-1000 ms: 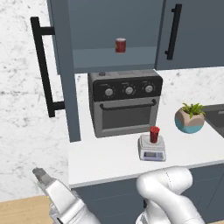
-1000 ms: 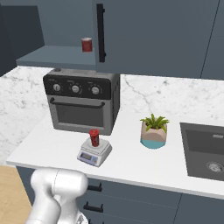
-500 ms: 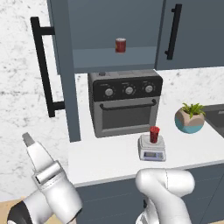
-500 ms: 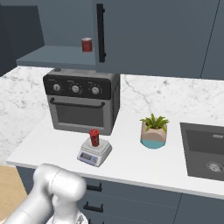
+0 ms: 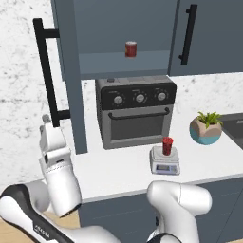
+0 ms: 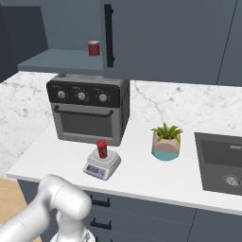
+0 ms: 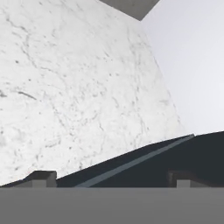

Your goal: Pick the yogurt and place it on the digital scale for weighing, and close the cabinet.

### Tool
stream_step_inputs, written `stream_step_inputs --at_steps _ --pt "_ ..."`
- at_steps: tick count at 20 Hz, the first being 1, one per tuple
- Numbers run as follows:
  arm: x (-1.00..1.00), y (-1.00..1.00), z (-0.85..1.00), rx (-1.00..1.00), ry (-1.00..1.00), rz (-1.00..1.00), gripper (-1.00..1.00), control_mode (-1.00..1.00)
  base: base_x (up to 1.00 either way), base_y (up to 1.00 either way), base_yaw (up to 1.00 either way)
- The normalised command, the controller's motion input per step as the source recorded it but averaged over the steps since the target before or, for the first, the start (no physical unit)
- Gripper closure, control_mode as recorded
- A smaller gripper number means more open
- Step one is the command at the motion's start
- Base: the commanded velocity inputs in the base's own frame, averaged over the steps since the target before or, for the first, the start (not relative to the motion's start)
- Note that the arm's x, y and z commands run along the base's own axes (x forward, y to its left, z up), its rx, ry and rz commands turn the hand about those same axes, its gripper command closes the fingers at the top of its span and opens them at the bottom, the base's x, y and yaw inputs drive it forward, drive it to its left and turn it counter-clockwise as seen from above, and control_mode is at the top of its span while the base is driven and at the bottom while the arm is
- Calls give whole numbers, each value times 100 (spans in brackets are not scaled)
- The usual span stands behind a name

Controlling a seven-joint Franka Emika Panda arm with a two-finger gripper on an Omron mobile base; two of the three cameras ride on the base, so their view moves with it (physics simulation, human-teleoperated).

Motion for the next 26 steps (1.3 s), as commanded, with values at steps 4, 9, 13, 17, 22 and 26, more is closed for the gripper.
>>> stream_step_inputs --at_steps 4,9,13,17,22,26 --pt "-26 58 -13 53 0 -48 -100 -100 0 0 0" --pt "-44 23 0 63 0 -52 -100 -100 0 0 0" --pt "-36 1 2 71 0 -56 -100 -100 0 0 0" --pt "-3 -7 19 72 1 -54 -100 -100 0 0 0" --pt "1 -7 48 53 1 -39 -100 -100 0 0 0" --pt "9 0 68 22 0 -14 -100 -100 0 0 0"
